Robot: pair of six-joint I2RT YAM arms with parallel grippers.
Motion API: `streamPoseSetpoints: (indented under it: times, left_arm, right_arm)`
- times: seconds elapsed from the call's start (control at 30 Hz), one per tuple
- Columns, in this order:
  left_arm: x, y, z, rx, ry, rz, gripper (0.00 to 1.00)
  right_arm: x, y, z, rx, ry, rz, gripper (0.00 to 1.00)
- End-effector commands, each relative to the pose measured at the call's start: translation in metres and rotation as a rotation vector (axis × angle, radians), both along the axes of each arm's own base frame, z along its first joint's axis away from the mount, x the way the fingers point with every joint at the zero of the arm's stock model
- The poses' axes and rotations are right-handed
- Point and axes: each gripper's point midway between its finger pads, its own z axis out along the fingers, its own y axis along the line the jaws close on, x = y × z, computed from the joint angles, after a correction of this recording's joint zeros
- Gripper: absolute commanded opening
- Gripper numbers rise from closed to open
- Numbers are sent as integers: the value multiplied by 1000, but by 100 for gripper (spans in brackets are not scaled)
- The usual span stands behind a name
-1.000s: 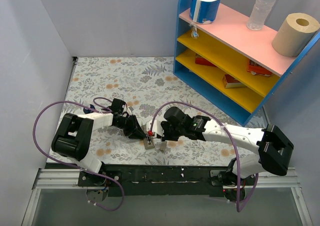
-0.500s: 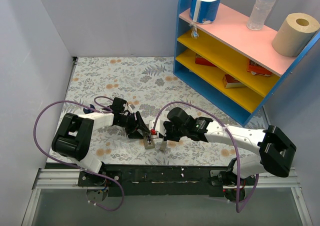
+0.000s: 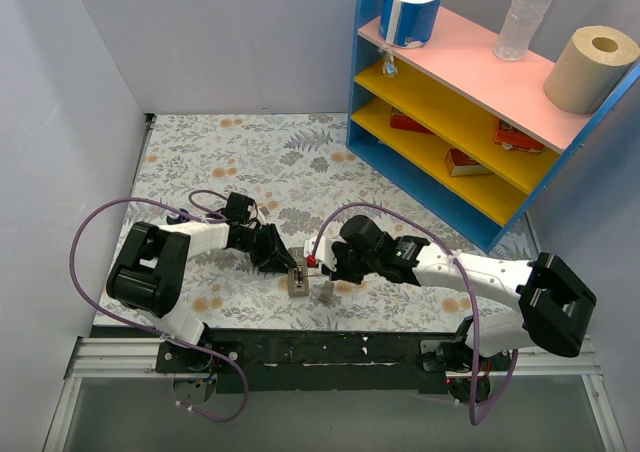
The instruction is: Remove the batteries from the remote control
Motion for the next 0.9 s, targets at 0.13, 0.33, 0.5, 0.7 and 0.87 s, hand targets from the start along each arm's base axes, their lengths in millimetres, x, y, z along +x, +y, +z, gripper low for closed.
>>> streamPoseSetpoints:
  times: [0.13, 0.33, 0.5, 0.7, 0.87]
  left_arm:
    - [14, -2, -6, 23, -31, 9, 18]
    - [14, -2, -6, 24, -31, 8, 14]
    - [14, -2, -8, 21, -15, 7, 7]
    - [12, -3, -10, 20, -2, 7, 6]
    - [16, -5, -6, 9, -9, 9, 32]
  right_arm:
    - [-7, -19, -18, -9, 48, -14, 1]
    - [-5, -24, -19, 0, 47, -21, 1]
    - [-4, -25, -22, 22, 44, -15, 1]
    - [-7, -24, -27, 30, 64, -9, 1]
    - [-7, -24, -29, 40, 70, -15, 1]
